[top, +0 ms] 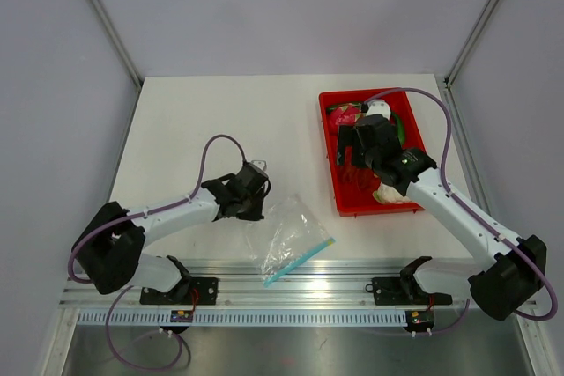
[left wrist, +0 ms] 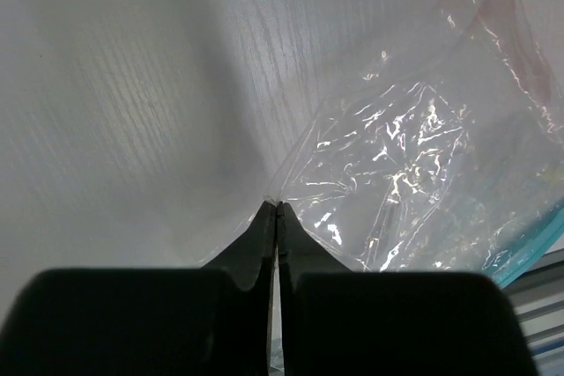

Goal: Place the food in the zip-top bag and seal the zipper
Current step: Adjust the zipper food storage bag at the center of the board, then pick up the zipper food storage bag at the center of the board, then open the zipper of the food storage bag at the center of the board.

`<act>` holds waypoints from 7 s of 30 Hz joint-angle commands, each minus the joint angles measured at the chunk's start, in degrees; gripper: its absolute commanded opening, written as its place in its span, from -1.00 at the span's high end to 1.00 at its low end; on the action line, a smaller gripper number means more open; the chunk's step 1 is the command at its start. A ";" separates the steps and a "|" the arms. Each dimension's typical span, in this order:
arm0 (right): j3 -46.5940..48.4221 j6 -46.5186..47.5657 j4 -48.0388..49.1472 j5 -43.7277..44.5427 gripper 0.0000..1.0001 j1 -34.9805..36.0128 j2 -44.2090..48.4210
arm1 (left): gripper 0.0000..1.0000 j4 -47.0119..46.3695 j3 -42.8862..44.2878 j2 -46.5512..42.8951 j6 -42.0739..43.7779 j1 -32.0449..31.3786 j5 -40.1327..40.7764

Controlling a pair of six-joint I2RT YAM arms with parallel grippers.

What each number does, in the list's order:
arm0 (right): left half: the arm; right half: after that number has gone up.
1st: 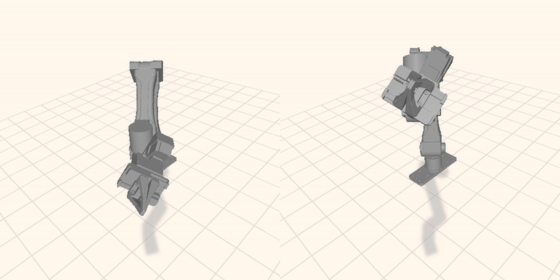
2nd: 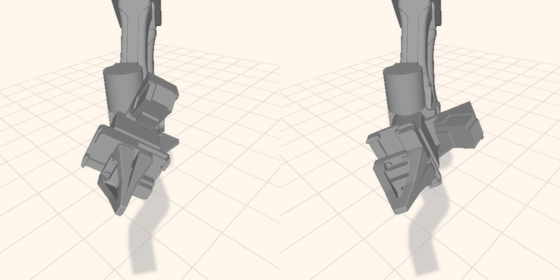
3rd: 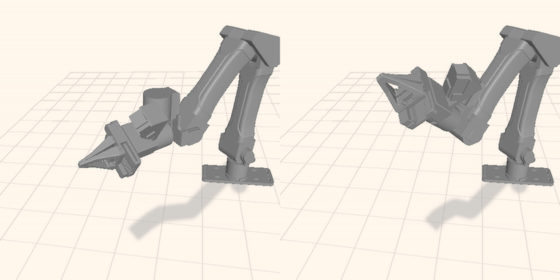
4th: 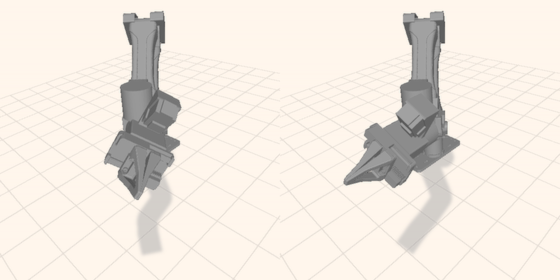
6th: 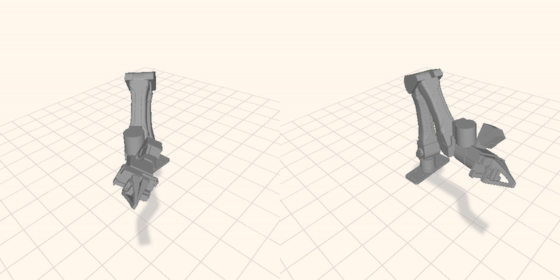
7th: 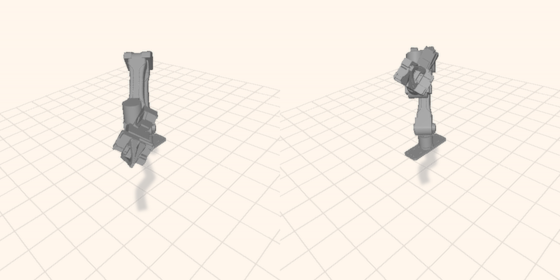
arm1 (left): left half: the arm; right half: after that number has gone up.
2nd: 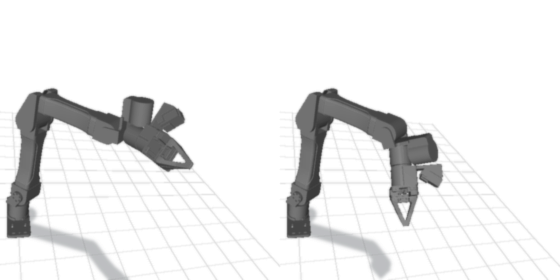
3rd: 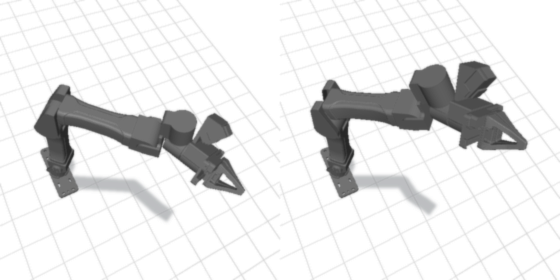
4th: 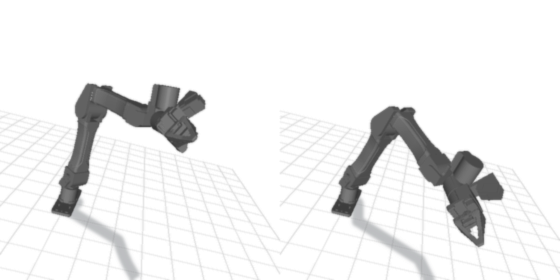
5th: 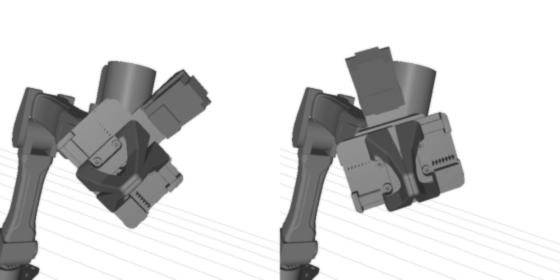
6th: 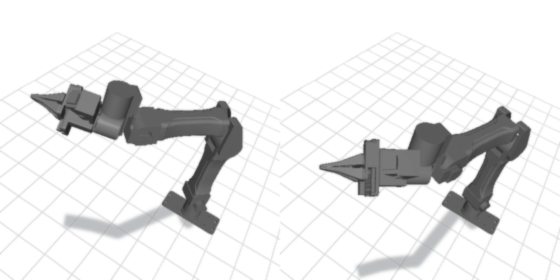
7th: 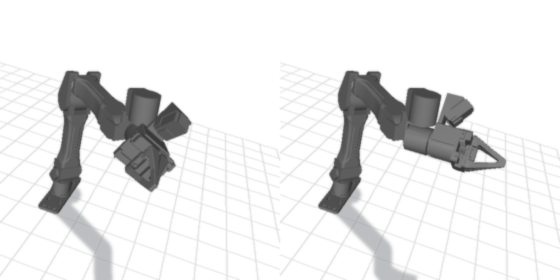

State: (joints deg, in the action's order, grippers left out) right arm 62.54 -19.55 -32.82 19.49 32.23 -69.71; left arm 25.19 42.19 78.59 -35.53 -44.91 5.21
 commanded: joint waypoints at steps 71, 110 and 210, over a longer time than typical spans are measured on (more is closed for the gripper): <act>-5.24 -11.83 -8.05 -12.89 -0.99 -11.92 13.46 | 0.24 2.06 26.01 26.09 20.67 -17.32 20.62; -5.07 -21.58 10.40 -22.39 -0.99 2.74 -0.50 | 1.00 10.58 29.35 5.61 11.36 2.45 0.33; 8.83 -21.58 11.72 -18.25 1.00 10.66 -19.24 | -0.25 5.92 30.32 6.66 6.53 3.95 -8.21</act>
State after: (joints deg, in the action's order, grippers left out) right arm 71.24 -41.17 -23.16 1.21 42.06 -92.09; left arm 35.16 73.03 84.47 -28.75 -40.56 -2.85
